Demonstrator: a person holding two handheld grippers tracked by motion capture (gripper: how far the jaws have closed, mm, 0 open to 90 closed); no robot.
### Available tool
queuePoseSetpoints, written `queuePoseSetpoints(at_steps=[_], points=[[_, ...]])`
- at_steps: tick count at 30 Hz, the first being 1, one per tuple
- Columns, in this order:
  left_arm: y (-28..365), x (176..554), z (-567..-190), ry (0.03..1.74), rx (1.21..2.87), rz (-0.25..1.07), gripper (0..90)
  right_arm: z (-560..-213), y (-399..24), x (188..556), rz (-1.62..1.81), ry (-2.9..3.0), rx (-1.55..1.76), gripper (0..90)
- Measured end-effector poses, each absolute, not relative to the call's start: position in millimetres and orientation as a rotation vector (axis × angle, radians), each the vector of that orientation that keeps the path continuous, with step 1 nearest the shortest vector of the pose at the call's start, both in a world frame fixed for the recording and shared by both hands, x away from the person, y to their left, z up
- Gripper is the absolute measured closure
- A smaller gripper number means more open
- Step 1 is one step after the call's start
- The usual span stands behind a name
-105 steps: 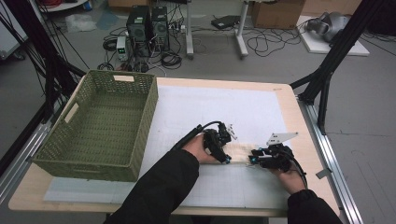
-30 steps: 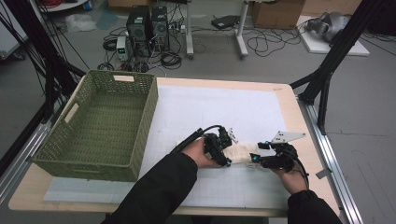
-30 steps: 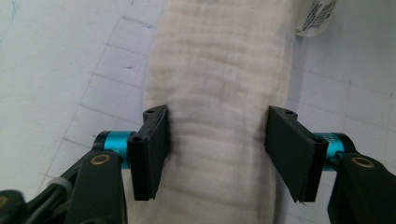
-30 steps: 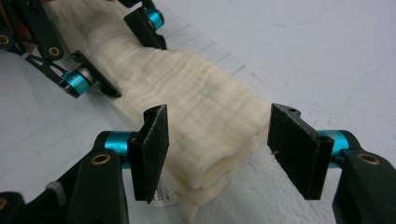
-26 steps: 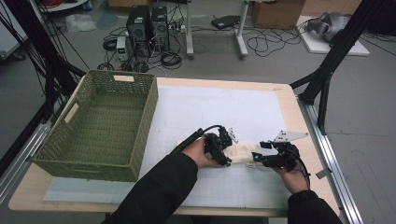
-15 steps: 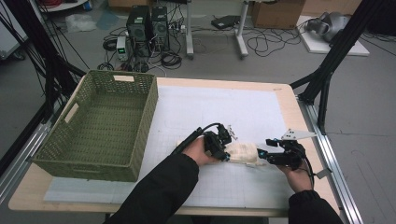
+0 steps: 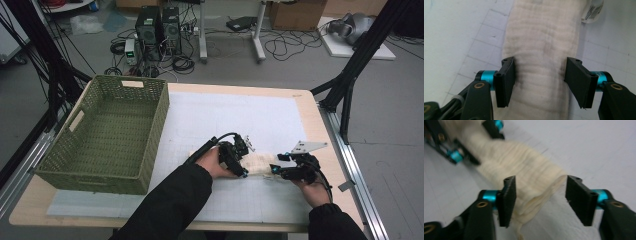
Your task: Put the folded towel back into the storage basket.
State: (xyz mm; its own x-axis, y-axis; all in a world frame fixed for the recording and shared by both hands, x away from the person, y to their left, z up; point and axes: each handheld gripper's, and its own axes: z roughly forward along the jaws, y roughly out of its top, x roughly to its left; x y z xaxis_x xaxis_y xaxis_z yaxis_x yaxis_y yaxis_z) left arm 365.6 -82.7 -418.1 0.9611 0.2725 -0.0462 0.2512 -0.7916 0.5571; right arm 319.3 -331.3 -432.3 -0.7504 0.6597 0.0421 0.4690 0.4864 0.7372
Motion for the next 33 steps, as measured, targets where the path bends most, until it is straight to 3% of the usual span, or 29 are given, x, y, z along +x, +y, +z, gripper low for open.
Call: queuePoseSetpoints(at_steps=[2, 5, 12, 18, 33], points=[[-81.6, 366.4, -413.1, 0.364, 2.496, 0.046, 40.6, -436.2, -325.7, 319.6, 1.071, 2.529, 0.937, 57.8], [-81.9, 369.5, -409.2, 0.376, 2.514, 0.046, 39.7, -437.1, -323.8, 320.1, 1.076, 2.548, 0.929, 61.2], [-92.3, 370.5, -422.0, 0.359, 2.593, 0.049, 29.0, -438.3, -325.7, 321.2, 1.094, 2.557, 0.946, 59.6], [-90.5, 369.9, -423.1, 0.347, 2.59, 0.028, 25.8, -437.8, -325.8, 320.4, 1.087, 2.557, 0.945, 57.8], [-93.9, 362.6, -422.8, 0.352, 2.61, 0.124, 32.4, -434.0, -326.0, 318.1, 1.081, 2.521, 0.932, 50.1]])
